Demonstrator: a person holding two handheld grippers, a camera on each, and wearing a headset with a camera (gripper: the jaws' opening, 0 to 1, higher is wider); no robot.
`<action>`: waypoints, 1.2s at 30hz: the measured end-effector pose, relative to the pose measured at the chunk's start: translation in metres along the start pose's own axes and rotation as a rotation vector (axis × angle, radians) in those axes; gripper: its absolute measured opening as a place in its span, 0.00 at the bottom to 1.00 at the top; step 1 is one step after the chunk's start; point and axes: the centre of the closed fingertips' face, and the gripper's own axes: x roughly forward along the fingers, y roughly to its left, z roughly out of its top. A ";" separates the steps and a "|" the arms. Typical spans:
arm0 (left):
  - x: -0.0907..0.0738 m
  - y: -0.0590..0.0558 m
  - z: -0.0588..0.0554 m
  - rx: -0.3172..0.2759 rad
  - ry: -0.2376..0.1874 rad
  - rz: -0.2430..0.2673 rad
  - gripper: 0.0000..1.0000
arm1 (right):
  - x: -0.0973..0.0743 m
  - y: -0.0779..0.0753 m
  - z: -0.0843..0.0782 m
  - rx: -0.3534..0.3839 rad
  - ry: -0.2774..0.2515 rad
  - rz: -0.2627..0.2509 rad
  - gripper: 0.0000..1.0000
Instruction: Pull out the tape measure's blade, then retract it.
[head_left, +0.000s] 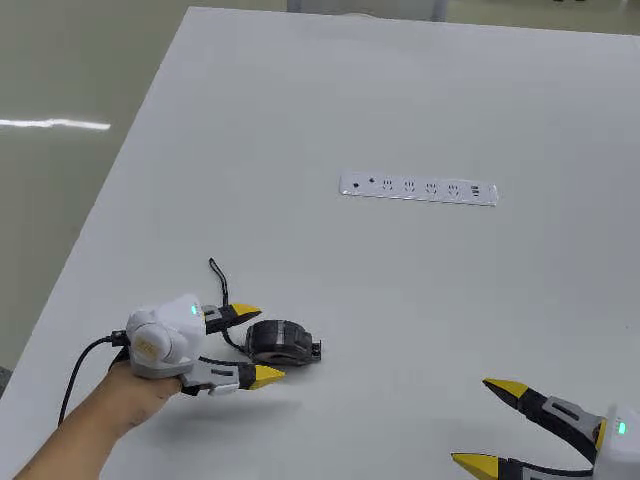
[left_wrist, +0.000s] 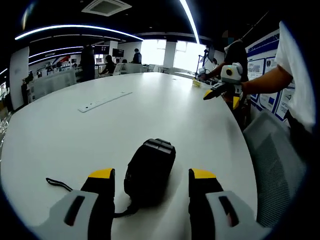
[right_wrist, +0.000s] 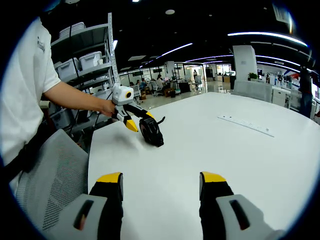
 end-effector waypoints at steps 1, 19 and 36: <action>0.001 0.000 -0.003 0.001 0.010 -0.003 0.55 | 0.000 0.000 0.000 0.000 0.001 0.000 0.62; 0.008 0.006 -0.011 0.010 0.027 -0.013 0.46 | 0.009 -0.001 -0.006 0.014 0.014 0.020 0.60; 0.011 0.006 -0.010 0.035 0.037 -0.055 0.33 | 0.011 -0.003 -0.009 0.019 0.015 0.024 0.58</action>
